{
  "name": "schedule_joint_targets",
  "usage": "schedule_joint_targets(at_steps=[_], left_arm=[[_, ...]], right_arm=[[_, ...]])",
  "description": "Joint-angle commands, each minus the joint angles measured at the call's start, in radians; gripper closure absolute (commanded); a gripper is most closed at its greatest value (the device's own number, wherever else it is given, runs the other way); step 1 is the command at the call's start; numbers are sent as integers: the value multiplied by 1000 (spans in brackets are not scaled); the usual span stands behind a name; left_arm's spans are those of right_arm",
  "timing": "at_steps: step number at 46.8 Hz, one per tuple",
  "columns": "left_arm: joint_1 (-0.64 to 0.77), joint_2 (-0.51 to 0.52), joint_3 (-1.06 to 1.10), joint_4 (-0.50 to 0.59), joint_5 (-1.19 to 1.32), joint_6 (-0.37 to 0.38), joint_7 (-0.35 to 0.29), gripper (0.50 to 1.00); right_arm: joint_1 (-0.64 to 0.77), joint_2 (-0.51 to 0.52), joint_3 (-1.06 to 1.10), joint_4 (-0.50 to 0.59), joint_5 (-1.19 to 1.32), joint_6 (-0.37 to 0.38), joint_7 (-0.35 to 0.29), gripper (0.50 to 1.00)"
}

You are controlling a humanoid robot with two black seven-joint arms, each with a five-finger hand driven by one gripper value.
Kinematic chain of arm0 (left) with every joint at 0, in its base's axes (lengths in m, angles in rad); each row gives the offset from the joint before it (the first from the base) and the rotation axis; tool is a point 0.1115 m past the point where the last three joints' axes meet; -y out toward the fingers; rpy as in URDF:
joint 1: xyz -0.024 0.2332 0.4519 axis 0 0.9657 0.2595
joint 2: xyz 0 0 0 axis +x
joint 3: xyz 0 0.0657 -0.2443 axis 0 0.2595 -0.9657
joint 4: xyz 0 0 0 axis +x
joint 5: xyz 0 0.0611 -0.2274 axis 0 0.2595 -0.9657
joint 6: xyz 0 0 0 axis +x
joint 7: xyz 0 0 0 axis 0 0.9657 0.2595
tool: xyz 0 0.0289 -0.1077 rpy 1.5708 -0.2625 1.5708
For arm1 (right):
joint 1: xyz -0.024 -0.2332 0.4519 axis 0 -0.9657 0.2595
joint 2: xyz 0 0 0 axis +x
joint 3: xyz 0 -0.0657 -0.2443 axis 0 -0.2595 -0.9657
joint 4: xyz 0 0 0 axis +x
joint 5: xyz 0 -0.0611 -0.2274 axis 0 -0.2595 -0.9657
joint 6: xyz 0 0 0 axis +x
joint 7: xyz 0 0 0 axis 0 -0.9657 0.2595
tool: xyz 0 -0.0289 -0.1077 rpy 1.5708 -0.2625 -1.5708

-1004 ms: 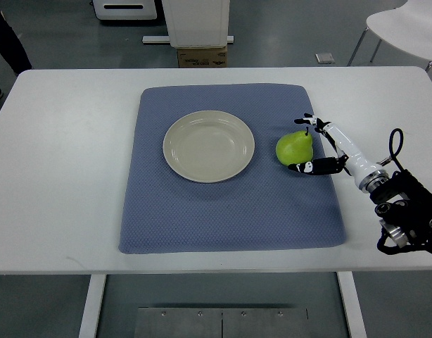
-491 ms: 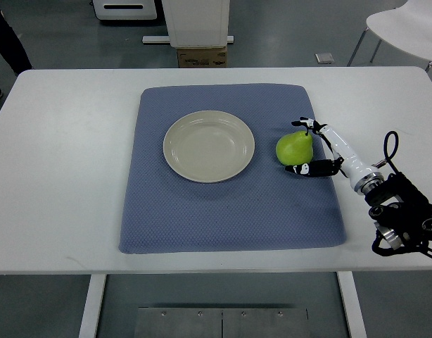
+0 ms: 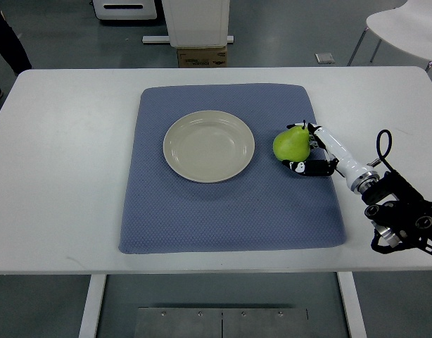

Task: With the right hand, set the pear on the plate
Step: 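Lift the pear with the right hand and carry it over the plate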

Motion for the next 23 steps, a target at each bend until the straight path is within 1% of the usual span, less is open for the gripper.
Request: schedule_joint_targets(at_steps=[1,14,23], left_arm=[[0,0,0,0,0,0,0,500],[0,0,0,0,0,0,0,500],[0,0,0,0,0,0,0,500]], right_arm=[[2,-1,2,0,4,1,-1,1000],[11,-4,11,-1,16,4,-2,1000],[59,-18,12,-38,45,19,-1,1000]])
